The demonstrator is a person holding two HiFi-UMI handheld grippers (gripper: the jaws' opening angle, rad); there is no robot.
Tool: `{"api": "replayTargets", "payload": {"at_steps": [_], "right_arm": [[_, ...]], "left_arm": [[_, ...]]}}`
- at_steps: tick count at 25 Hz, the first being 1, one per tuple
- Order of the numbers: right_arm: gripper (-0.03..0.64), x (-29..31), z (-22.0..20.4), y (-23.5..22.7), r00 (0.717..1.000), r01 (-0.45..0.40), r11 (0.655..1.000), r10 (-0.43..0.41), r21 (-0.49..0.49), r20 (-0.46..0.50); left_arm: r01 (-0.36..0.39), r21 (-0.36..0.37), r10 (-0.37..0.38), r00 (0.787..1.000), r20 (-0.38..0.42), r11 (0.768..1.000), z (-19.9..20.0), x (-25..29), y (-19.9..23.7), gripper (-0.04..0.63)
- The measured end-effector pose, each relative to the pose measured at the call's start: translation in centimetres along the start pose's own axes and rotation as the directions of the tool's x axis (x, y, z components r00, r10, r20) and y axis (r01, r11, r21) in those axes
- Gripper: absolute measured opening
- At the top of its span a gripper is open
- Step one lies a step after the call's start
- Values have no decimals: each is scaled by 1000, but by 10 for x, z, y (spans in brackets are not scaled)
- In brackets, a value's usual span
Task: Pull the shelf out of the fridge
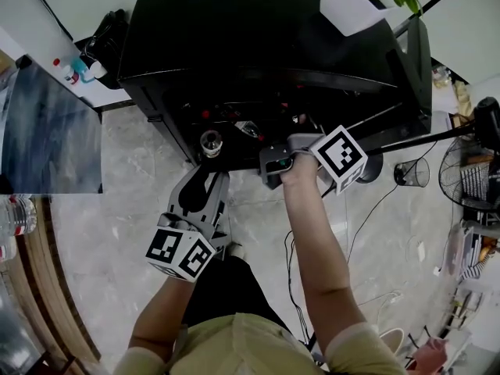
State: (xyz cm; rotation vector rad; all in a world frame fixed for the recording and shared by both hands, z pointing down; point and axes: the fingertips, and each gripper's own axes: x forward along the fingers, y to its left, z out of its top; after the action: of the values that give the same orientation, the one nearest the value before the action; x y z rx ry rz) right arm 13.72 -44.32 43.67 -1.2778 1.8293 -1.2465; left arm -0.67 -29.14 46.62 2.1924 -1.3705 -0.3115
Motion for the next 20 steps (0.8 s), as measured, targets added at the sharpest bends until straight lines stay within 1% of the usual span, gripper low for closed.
{"api": "replayTargets", "payload": {"at_steps": [3,7,9,12,17,20], "right_arm": [[78,-7,-2,-1,1000,9,1000,-9,12,-2],[74,-12,-3,0,1000,5,999,-5,39,2],[74,-15,-4,2,1000,-2,999,2,45,10],[74,-20,-4,3,1000,-8,999,7,41,25],[74,-28,-7,3,1000,-15,999,14,38,19],[74,-31,-7,1,1000,-1,1000,1,28,14]], "left_arm": [[15,-59,-14,1000,7,998,2,2,-4,142],[22,-137,-20,1000,21,990,10,4,-5,155],[25,-159,-19,999,39,987,15,6,-3,156],[34,-172,-23,998,64,985,23,11,-2,156],[35,-259,-18,998,66,965,27,19,-1,156],[35,-293,-12,997,82,956,28,27,0,156]]}}
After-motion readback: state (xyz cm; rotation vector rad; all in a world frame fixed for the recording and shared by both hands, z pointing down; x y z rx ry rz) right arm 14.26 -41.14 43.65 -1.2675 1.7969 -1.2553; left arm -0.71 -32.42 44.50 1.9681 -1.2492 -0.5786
